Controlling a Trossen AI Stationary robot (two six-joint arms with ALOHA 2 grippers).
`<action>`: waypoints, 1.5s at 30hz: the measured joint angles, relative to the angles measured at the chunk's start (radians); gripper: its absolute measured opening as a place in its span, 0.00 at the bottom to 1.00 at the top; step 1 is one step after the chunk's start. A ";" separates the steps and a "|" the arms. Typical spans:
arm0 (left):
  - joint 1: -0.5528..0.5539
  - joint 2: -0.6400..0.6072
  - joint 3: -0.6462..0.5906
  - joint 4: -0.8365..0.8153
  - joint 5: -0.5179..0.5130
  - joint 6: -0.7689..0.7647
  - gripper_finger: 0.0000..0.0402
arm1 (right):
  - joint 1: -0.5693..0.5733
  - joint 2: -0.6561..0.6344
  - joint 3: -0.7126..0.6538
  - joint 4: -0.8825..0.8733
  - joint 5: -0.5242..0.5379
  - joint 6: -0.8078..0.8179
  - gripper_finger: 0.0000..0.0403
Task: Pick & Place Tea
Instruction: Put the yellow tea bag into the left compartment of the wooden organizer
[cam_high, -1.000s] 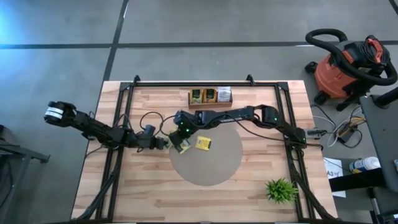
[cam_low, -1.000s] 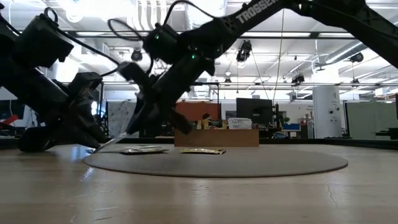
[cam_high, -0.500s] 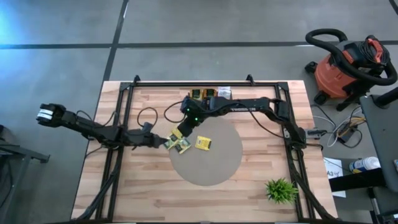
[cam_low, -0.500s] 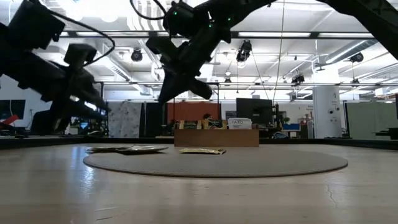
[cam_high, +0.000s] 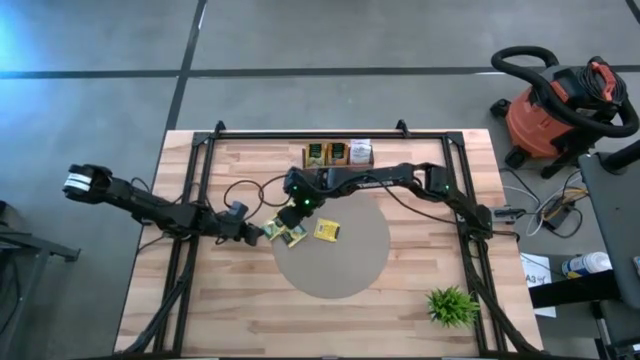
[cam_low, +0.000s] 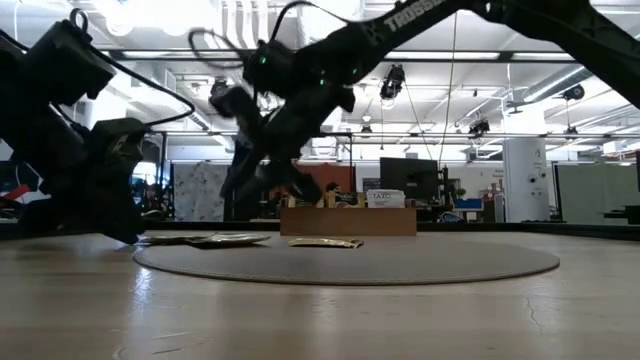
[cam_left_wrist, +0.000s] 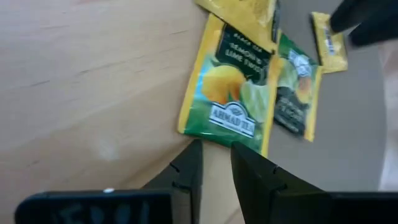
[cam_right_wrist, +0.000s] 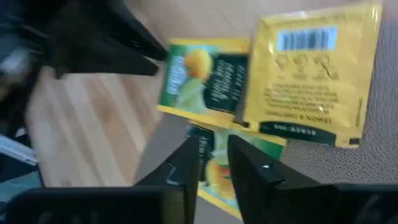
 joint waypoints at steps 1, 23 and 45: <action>0.000 0.014 0.000 0.007 -0.001 0.000 0.20 | 0.000 0.010 0.000 -0.001 -0.001 0.009 0.21; -0.003 0.058 0.069 0.098 -0.046 0.066 0.20 | 0.002 0.025 0.000 0.000 -0.016 0.035 0.37; 0.002 0.311 0.067 0.203 -0.051 0.020 0.20 | 0.005 0.066 0.000 0.007 0.014 0.022 0.41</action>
